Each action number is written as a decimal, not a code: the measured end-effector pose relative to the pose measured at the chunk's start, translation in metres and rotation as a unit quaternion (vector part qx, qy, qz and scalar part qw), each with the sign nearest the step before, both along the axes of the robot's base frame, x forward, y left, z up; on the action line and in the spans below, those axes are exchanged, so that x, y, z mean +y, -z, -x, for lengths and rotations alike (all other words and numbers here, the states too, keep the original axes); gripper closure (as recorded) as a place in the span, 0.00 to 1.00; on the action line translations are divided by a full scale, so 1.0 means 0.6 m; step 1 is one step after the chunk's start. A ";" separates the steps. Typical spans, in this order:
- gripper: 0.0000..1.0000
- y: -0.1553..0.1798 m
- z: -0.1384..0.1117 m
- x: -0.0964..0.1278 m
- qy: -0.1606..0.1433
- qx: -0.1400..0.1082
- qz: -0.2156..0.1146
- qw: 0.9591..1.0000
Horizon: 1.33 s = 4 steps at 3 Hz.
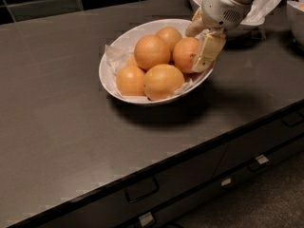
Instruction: Pick orange from white bowl
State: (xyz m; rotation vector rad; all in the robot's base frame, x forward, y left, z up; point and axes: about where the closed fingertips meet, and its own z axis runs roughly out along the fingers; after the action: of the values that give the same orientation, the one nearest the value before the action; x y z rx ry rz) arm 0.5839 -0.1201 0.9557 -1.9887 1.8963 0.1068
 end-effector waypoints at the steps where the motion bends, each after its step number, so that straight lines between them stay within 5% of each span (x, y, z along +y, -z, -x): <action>1: 0.31 0.009 -0.008 0.001 -0.001 0.005 -0.003 1.000; 4: 0.32 0.031 -0.012 0.003 -0.001 0.017 -0.009 1.000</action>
Offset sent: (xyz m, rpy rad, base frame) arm 0.0037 -0.0042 -0.0154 0.0053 0.0526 0.0033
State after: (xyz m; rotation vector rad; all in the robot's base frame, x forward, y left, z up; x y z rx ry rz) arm 0.5910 -0.1184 0.9373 -1.9885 1.9074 0.1597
